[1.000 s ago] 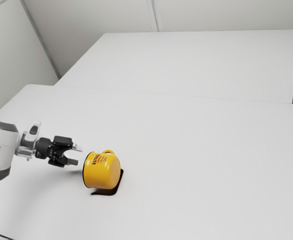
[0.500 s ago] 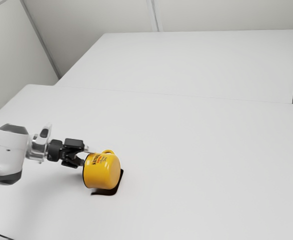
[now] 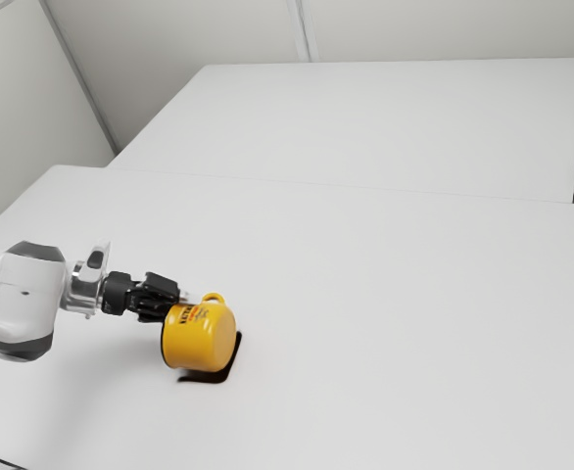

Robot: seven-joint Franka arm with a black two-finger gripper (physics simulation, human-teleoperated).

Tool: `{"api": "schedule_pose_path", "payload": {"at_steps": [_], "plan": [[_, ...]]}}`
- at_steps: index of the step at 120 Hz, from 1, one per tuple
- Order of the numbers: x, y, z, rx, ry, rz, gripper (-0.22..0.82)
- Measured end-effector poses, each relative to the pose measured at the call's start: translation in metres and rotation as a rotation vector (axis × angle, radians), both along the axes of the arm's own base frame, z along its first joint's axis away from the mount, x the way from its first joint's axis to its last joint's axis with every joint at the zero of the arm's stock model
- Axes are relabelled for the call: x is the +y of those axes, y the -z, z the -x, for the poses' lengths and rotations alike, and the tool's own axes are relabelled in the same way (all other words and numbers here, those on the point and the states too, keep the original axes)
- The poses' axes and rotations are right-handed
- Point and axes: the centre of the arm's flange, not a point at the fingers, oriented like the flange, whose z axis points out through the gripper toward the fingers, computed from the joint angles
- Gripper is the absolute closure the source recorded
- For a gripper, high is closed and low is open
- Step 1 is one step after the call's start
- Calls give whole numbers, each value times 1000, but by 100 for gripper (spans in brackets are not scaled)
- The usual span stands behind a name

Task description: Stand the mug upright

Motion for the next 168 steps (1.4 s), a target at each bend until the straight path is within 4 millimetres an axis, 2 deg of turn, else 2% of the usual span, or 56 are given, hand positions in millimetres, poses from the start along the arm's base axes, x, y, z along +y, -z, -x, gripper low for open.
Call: {"api": "schedule_pose_path", "payload": {"at_steps": [10, 22, 33, 51, 68, 81, 89, 100, 109, 115, 124, 135, 168], "plan": [[-1, -1, -1, 1, 2, -8, 70], [-3, -10, -4, -15, 5, -16, 76], [-1, -30, -8, -58, 3, -16, 78], [-7, -47, -13, -92, 22, -17, 78], [-31, -107, -58, -184, 184, -172, 78], [-51, -156, -90, -200, 398, -460, 78], [-75, -168, -102, -172, 524, -648, 78], [-111, -167, -110, -139, 612, -845, 78], [-137, -153, -101, -109, 628, -951, 78], [-142, -138, -90, -87, 598, -997, 78], [-148, -127, -82, -90, 523, -1047, 77], [-160, -125, -69, -116, 424, -1083, 77], [-190, -98, -33, -81, 219, -1064, 77]]}}
